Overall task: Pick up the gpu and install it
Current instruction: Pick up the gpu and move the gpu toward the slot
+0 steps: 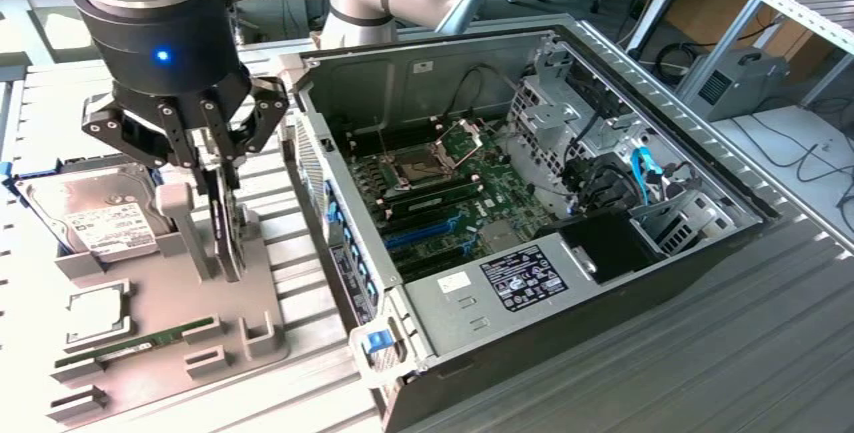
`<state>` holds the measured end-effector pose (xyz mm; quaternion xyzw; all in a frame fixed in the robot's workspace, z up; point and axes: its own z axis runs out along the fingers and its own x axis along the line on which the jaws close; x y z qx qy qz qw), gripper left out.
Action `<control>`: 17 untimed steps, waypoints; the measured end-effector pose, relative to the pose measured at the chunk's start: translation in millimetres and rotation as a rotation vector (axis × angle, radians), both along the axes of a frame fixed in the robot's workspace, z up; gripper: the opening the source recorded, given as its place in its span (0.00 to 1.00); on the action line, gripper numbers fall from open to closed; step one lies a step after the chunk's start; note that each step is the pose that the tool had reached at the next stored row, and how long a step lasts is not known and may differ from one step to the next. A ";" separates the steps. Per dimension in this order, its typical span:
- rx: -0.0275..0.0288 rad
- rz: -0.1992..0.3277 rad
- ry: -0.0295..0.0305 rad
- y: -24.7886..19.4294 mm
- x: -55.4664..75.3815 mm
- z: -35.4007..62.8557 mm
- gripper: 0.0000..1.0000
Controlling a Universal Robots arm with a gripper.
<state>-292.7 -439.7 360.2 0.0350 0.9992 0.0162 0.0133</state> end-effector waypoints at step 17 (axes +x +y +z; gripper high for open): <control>0.0000 0.000 0.0000 0.0 0.0 13.5 0.27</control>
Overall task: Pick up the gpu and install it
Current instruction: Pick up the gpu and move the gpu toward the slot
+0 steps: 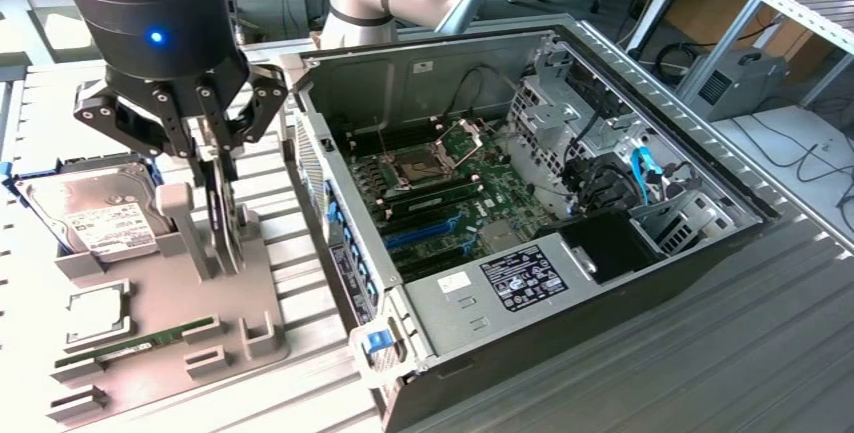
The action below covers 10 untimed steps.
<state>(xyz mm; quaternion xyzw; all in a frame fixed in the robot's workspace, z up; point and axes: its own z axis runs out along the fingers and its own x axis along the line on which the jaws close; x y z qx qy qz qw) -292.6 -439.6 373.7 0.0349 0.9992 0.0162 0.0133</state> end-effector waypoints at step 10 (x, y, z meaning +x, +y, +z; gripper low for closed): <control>0.0001 0.000 0.0000 0.0 0.0 7.7 0.27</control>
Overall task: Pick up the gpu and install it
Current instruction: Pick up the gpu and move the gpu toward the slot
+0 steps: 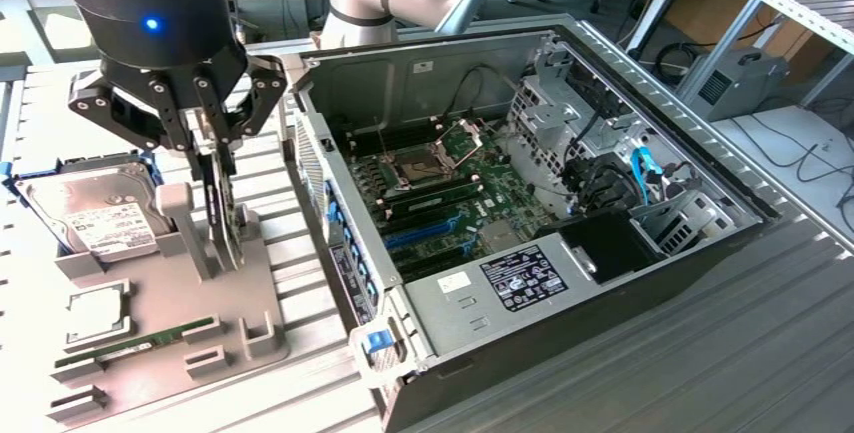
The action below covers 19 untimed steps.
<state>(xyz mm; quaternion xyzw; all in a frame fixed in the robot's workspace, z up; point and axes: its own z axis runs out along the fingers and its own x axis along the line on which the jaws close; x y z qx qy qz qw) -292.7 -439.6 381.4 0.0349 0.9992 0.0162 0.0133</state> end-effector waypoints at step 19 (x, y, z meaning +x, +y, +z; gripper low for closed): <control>0.0000 0.000 0.0000 0.0 0.0 9.4 0.27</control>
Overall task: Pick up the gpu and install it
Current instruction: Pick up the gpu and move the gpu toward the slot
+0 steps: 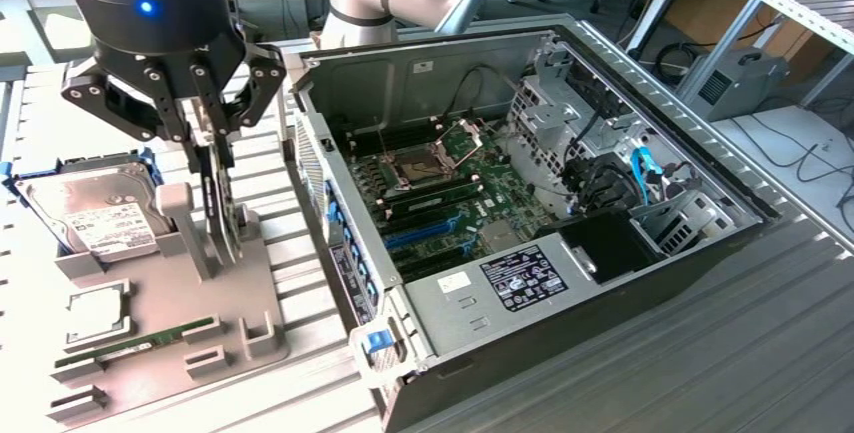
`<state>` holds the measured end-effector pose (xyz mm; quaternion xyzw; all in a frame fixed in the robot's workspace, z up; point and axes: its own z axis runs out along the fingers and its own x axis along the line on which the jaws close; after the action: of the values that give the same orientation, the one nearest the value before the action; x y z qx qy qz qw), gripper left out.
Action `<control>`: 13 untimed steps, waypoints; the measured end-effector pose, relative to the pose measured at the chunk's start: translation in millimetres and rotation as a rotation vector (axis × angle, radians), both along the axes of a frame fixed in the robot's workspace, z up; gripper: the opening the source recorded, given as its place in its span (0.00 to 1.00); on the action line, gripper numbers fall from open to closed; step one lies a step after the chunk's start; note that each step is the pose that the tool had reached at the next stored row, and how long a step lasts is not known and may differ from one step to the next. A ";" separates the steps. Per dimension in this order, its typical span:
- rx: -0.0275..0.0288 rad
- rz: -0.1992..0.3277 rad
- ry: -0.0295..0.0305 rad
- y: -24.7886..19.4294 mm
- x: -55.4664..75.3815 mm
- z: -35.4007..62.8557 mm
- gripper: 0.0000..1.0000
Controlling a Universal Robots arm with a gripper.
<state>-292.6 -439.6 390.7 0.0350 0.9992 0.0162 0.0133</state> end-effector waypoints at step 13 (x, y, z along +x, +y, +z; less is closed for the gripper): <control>0.0000 0.000 0.0000 0.0 0.0 5.3 0.27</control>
<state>-292.7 -439.7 396.0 0.0349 0.9992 0.0162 0.0133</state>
